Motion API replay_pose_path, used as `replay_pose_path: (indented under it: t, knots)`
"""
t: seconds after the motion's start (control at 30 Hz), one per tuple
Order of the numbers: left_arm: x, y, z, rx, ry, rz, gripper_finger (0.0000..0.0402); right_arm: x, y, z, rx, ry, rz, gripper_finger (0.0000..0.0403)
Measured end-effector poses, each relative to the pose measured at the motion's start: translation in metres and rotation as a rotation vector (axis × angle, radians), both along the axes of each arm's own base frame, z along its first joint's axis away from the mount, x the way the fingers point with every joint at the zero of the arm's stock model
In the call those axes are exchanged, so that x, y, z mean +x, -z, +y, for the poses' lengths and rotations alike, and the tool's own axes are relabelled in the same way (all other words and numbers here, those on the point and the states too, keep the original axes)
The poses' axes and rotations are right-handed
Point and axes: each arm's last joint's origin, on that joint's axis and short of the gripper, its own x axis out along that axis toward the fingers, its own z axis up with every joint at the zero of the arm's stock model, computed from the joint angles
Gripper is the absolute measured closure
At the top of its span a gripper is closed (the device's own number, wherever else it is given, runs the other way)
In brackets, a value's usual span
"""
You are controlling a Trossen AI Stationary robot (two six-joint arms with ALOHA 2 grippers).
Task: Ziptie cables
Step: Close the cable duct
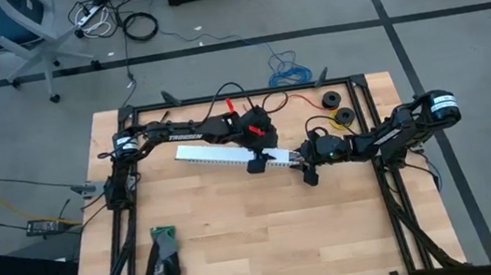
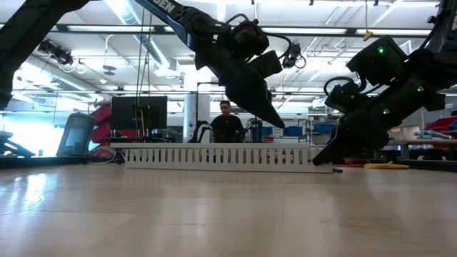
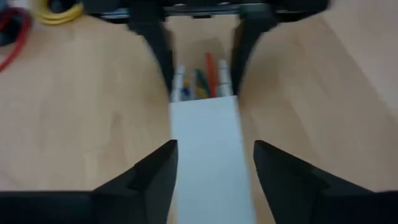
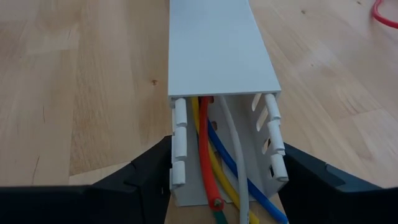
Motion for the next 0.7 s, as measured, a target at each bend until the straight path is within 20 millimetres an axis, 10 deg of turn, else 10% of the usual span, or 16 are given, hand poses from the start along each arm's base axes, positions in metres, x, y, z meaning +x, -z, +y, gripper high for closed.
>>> replay_pose_path:
  t: [0.7]
  knots:
    - [0.0019, -0.0014, 0.0013, 0.028, -0.046, -0.017, 0.0386, 0.0, 0.0, 0.0, 0.0, 0.001, 0.0, 0.0168]
